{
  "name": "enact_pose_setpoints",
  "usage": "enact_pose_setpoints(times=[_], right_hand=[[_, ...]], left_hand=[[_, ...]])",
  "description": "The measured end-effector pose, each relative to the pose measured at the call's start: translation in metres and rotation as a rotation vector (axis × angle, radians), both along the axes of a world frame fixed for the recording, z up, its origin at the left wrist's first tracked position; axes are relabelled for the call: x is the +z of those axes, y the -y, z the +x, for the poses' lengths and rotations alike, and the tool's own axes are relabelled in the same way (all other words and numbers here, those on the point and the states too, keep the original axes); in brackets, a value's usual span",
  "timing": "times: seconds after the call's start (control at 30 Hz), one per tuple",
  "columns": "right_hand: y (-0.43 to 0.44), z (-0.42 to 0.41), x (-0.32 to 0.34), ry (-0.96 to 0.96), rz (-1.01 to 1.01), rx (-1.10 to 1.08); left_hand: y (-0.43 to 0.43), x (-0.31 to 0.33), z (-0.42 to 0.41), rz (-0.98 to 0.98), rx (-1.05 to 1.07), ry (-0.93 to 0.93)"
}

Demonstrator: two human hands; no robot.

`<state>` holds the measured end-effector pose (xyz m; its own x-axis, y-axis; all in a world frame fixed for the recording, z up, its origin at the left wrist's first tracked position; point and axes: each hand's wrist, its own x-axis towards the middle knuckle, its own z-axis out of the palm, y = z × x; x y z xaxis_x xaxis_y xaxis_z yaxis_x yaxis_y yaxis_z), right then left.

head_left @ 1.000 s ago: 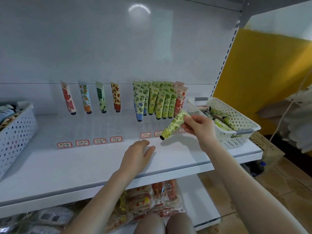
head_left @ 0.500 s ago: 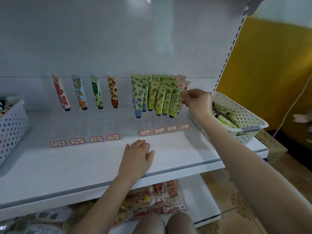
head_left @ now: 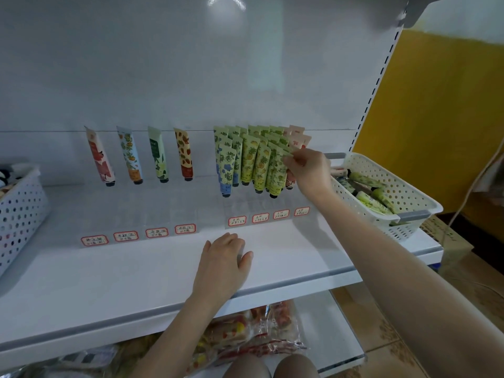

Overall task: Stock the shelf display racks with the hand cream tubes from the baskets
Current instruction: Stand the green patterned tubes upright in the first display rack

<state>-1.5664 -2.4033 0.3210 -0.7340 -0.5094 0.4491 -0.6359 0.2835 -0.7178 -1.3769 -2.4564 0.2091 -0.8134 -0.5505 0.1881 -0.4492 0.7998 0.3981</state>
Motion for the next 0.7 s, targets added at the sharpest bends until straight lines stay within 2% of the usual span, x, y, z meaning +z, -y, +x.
enact_pose_setpoints(times=[0.3, 0.7], right_hand=[[0.0014, 0.0015, -0.0013, -0.097, 0.035, 0.002], [0.0037, 0.0006, -0.0004, -0.102, 0.132, 0.028]], left_hand=[[0.0012, -0.0025, -0.0011, -0.002, -0.006, -0.022], [0.0012, -0.0043, -0.0014, -0.016, 0.002, -0.04]])
